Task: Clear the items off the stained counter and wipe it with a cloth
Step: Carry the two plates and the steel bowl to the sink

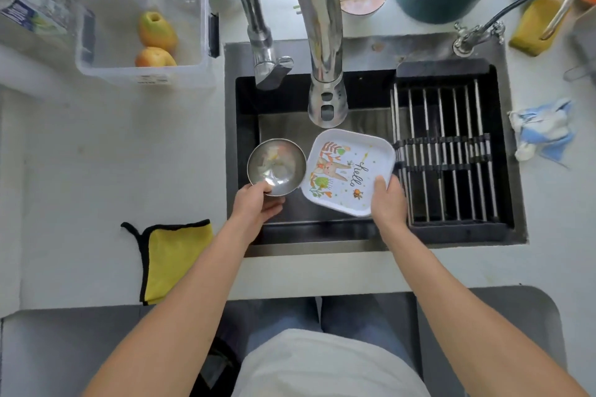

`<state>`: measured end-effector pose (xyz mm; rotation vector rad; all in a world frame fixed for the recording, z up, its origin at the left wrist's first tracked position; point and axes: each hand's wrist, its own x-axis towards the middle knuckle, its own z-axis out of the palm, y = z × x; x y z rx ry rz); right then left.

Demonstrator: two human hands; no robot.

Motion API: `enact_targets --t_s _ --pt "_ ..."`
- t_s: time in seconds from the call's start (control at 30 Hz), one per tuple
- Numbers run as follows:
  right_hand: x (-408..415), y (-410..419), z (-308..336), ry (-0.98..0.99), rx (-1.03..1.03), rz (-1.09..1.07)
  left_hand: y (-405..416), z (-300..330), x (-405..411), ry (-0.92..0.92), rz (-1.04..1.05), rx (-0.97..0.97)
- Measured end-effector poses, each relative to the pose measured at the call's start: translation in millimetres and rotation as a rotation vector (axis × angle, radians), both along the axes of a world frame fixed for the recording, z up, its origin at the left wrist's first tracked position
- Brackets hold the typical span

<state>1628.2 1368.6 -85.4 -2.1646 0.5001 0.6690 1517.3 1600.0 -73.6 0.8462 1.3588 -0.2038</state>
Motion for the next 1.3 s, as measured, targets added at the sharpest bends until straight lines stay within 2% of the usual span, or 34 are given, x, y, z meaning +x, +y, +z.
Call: enact_targets --t_s 0.3,0.63,1.03,1.3 --pt "12.9 15.7 -73.1 0.070 -0.023 0.004 -9.9 -68.4 18.2 0.081 0.151 -0.076" --pt "37.8 -0.2 -121.1 0.099 0.004 0.015 -13.5 -122.5 30.3 0.144 0.109 -0.039" --pt "45.0 12.8 -139.9 0.138 -0.209 -0.015 -23.6 -108.4 34.7 0.113 0.137 -0.055" --pt "40.5 1.6 -111.1 0.250 -0.037 -0.079 -30.5 -74.2 14.6 0.142 0.062 -0.022"
